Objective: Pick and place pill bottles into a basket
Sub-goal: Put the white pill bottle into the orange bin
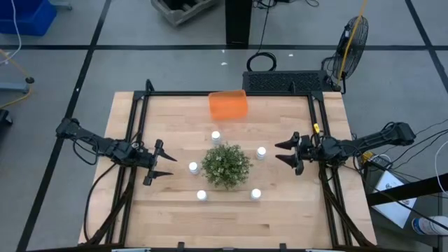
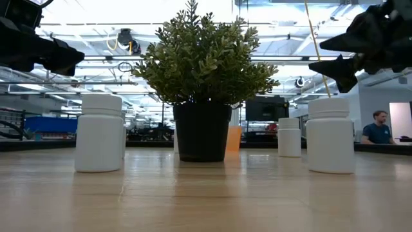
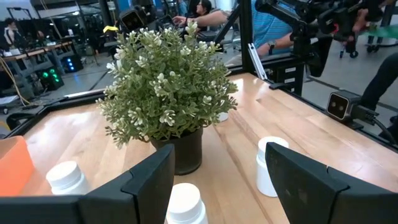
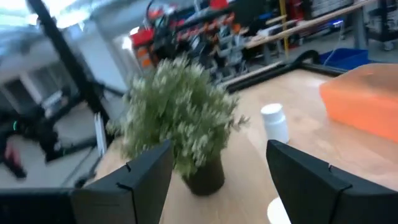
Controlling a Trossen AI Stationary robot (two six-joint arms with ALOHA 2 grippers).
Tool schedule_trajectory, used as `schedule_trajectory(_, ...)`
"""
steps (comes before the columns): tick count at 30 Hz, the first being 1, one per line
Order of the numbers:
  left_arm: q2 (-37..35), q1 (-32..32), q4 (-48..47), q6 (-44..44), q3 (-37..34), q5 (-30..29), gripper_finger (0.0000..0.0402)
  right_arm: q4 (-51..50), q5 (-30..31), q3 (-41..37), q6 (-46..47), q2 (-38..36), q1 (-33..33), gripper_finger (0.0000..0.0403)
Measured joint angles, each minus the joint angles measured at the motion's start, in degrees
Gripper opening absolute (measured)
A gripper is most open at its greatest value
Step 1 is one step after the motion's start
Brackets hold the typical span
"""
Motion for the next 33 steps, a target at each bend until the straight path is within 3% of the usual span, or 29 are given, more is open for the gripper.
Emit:
schedule_trajectory(7, 0.0, 0.0, 0.0, -1.7, 0.0, 0.0, 0.0255, 19.3, 6.3, 1.6, 12.8, 0.4, -0.7, 0.0251)
schedule_trajectory(9, 0.0, 0.0, 0.0, -2.0, 0.0, 0.0, 0.0255, 22.5, 6.1, 3.5, 8.0, 1.0, -1.1, 0.0251)
schedule_trajectory(11, 0.0, 0.0, 0.0, -2.0, 0.0, -0.1, 0.0255, 20.9, 1.6, 7.6, -1.8, 2.4, -1.1, 0.0251)
schedule_trajectory(13, 0.0, 0.0, 0.0, -2.0, 0.0, -0.1, 0.0255, 15.9, 1.5, 13.2, -4.5, 3.8, -1.1, 0.0251)
schedule_trajectory(15, 0.0, 0.0, 0.0, -2.6, 0.0, -0.1, 0.0255, 4.4, 6.3, 20.3, 1.1, 6.5, -1.2, 0.0251)
schedule_trajectory(17, 0.0, 0.0, 0.0, -3.9, 0.0, -0.1, 0.0255, -7.6, 6.9, 27.5, 7.6, 11.1, -1.8, 0.0251)
schedule_trajectory(19, 0.0, 0.0, 0.0, -4.6, 0.0, -0.1, 0.0255, -10.3, 6.5, 33.8, 14.1, 15.9, -2.5, 0.0251)
schedule_trajectory(23, 0.0, 0.0, -0.3, -4.4, 0.0, -0.6, 0.0255, 1.4, 7.0, 39.8, 23.2, 21.9, -3.6, 0.0251)
schedule_trajectory(29, 0.0, 0.0, -0.4, -4.7, 0.0, -1.6, 0.0255, 27.8, 8.3, 39.9, 16.8, 26.8, -5.2, 0.0251)
schedule_trajectory(33, 0.0, 0.0, -0.5, -4.7, 0.0, -1.6, 0.0255, 35.3, 8.5, 39.9, 17.4, 28.7, -5.1, 0.0251)
